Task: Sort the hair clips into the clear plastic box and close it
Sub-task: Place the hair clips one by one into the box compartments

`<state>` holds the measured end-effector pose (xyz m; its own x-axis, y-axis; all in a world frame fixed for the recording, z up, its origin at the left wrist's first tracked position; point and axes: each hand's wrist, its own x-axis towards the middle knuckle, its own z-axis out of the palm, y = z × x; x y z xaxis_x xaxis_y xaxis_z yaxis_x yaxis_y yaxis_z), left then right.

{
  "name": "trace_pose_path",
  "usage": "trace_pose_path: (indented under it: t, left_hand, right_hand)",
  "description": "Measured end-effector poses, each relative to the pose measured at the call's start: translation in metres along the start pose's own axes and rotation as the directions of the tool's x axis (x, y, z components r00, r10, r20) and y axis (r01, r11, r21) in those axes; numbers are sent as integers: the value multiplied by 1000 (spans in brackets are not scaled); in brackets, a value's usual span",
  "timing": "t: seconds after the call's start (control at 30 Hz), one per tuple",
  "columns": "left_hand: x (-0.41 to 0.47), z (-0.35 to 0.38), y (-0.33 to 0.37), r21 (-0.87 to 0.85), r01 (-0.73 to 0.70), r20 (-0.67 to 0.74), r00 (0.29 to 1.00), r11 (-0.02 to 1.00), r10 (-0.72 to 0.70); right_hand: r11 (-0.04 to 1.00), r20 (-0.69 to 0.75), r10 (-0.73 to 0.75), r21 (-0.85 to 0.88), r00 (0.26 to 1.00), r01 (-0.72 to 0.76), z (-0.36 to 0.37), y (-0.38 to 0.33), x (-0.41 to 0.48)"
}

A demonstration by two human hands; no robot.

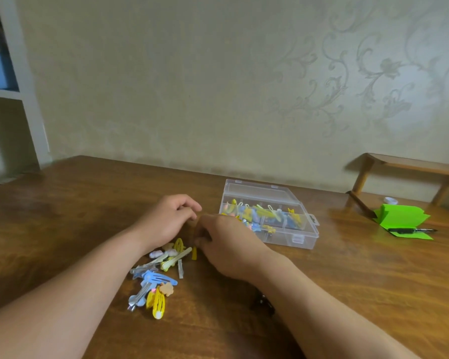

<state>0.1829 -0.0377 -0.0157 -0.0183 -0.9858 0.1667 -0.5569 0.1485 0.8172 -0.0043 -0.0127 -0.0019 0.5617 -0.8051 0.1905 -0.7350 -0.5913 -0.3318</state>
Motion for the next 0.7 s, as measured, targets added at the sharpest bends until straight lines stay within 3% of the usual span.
trace_pose_path:
  t: [0.33,0.6,0.7]
  left_hand:
    - [-6,-1,2,1,4,-42,999,1000,-4]
    - [-8,-1,3,-26,24,-66,997,999,-26]
    - [-7,-1,1,-30,20,-70,997,999,-22]
  right_hand:
    - [998,128,-65,-10,990,66,-17,0,-10]
    - [983,243,-59,-154,968,98,-27,-6,-13]
    - [992,185,-46,-105,982,66,-31,-6,-14]
